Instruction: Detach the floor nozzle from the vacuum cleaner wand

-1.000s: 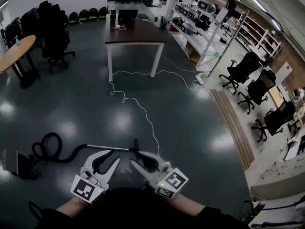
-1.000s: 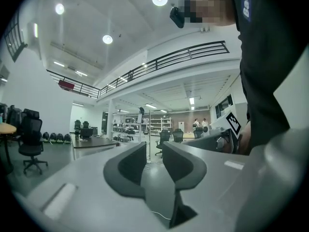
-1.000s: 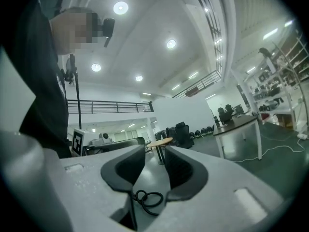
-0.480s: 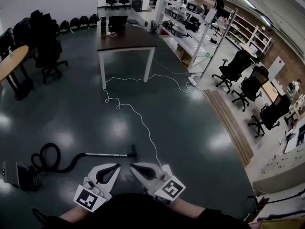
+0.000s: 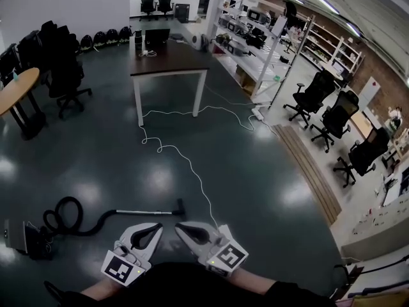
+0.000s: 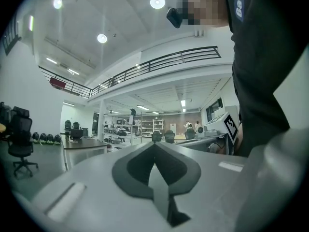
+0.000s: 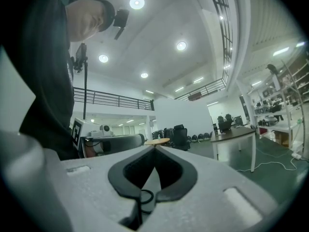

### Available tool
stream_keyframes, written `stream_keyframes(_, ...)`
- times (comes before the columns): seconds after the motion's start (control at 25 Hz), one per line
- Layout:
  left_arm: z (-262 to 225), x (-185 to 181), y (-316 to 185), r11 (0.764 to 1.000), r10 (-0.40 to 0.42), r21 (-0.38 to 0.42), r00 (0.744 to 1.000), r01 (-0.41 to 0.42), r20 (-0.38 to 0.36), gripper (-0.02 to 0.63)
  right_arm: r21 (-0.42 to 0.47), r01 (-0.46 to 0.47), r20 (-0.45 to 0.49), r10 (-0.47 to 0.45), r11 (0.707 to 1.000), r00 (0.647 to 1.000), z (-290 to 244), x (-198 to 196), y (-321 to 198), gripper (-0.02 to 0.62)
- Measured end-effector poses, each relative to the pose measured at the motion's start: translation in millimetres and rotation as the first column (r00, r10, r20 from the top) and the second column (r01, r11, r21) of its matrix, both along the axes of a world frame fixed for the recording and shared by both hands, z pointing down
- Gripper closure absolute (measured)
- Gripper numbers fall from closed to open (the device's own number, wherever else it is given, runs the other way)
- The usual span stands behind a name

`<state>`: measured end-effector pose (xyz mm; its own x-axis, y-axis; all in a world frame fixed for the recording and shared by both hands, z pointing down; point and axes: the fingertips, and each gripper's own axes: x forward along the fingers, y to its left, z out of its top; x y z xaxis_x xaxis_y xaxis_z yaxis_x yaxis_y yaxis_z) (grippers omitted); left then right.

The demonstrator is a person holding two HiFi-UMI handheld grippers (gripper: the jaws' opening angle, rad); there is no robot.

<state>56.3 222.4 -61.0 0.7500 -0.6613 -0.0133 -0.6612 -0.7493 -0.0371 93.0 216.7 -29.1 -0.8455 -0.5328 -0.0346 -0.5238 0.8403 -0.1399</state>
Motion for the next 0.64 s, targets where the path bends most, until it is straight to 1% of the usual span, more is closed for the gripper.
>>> stream_keyframes(0.24, 1, -3, 3, 1.0, -0.016, -0.007, 1.0, 0.016, 0.01, 0.604, 0.011, 0.0, 0.023, 0.0, 1.0, 1.0, -8, 3, 1, 0.594)
stream_keyframes(0.44, 3, -3, 4, 1.0, -0.021, -0.007, 1.0, 0.021, 0.012, 0.604, -0.01, 0.002, 0.006, -0.002, 1.0, 1.0, -5, 5, 3, 0.594)
stream_keyframes(0.64, -1, -3, -1, 1.0, -0.028, 0.005, 1.0, 0.028, 0.014, 0.604, 0.0, -0.007, -0.003, 0.007, 1.0, 1.0, -7, 11, -4, 0.594)
